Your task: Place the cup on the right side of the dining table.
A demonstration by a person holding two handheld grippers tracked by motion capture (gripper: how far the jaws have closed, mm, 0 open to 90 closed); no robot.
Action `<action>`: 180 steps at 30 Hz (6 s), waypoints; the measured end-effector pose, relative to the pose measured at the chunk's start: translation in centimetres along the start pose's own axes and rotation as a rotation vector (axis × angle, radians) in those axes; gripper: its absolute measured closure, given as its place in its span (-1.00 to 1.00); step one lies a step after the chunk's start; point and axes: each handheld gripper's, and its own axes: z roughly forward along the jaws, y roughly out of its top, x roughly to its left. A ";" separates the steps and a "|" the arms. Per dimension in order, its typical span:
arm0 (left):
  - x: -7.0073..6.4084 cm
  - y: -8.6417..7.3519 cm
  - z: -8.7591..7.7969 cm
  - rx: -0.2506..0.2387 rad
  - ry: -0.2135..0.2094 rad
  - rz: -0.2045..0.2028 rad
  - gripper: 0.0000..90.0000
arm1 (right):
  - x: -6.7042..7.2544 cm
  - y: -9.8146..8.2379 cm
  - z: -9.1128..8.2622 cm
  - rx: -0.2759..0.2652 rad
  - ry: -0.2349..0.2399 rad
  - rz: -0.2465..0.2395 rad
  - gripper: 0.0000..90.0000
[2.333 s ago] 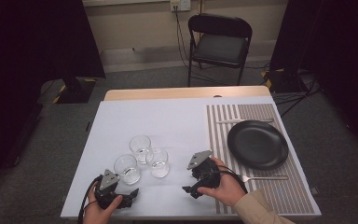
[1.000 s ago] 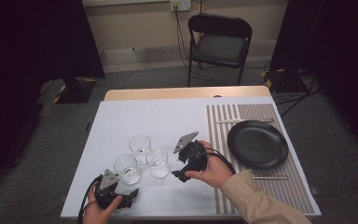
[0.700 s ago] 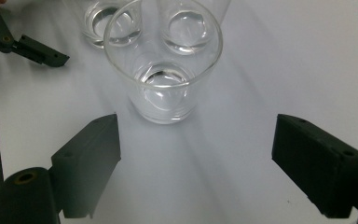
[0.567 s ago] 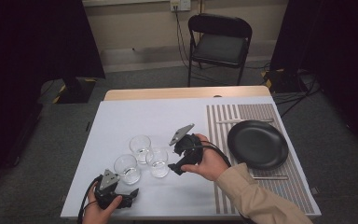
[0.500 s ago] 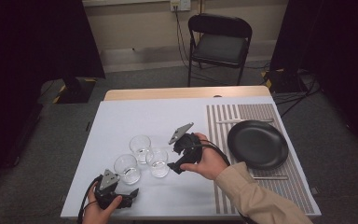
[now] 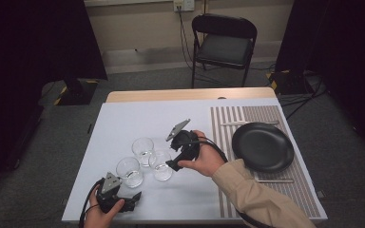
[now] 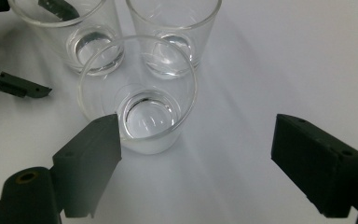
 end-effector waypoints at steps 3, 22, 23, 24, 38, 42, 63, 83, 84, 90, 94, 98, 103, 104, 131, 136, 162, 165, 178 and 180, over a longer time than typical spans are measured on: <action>0.0 0.0 0.0 0.000 -0.001 0.000 -1.00 | -0.2 0.3 0.2 0.003 -0.011 0.016 -0.67; 0.0 0.0 0.0 0.000 0.000 0.000 -1.00 | -1.1 1.4 2.4 0.047 -0.007 0.046 -0.26; 0.0 0.0 0.0 0.002 0.001 0.000 -1.00 | -1.2 1.4 2.5 0.047 -0.010 0.043 -0.22; 0.0 0.0 0.0 0.002 0.000 0.000 -1.00 | -1.2 1.4 2.5 0.047 -0.010 0.043 -0.22; 0.0 0.0 0.0 0.000 0.002 -0.001 -1.00 | -1.0 2.1 3.8 0.103 0.003 0.094 0.24; 0.0 0.0 0.0 0.001 0.001 -0.001 -1.00 | -0.9 2.3 4.3 0.131 0.018 0.095 0.40; 0.0 0.0 0.0 -0.001 0.000 -0.002 -1.00 | -0.5 2.3 5.3 0.163 0.041 0.107 0.60; 0.0 0.0 0.0 -0.001 0.000 -0.001 -1.00 | -0.3 2.2 5.9 0.192 0.053 0.140 0.76; 0.0 0.0 0.0 -0.002 0.000 -0.001 -1.00 | -0.3 2.2 5.9 0.193 0.053 0.138 0.78; 0.0 0.0 0.0 -0.001 0.000 -0.001 -1.00 | -0.2 2.2 6.0 0.200 0.047 0.137 0.80; 0.0 0.0 0.0 -0.001 0.001 0.000 -1.00 | -0.1 2.3 6.0 0.205 0.042 0.139 0.82; 0.0 0.0 0.0 -0.002 0.001 -0.001 -1.00 | -0.2 2.4 6.1 0.208 0.038 0.149 0.84; 0.0 0.0 0.0 -0.002 0.001 -0.001 -1.00 | -0.2 2.5 6.1 0.219 0.039 0.144 0.84; 0.0 0.0 0.0 -0.002 0.001 -0.001 -1.00 | -0.2 2.5 6.1 0.218 0.039 0.143 0.84; 0.0 0.0 0.0 0.000 0.001 0.000 -1.00 | -0.3 2.5 5.5 0.236 0.042 0.136 0.87; 0.0 0.0 0.0 0.000 0.001 0.000 -1.00 | -0.3 2.4 5.2 0.239 0.042 0.139 0.88; 0.0 0.0 0.0 0.002 0.001 0.001 -1.00 | -1.3 2.4 3.6 0.263 0.033 0.143 0.90; 0.0 0.0 0.0 0.001 0.000 0.000 -1.00 | -1.5 2.3 3.3 0.263 0.029 0.152 0.90; 0.0 0.0 0.0 0.002 -0.001 0.002 -1.00 | -2.7 1.4 1.8 0.269 0.008 0.177 0.90; 0.0 0.0 0.0 0.002 0.000 0.000 -1.00 | -2.7 1.4 1.7 0.265 0.004 0.172 0.90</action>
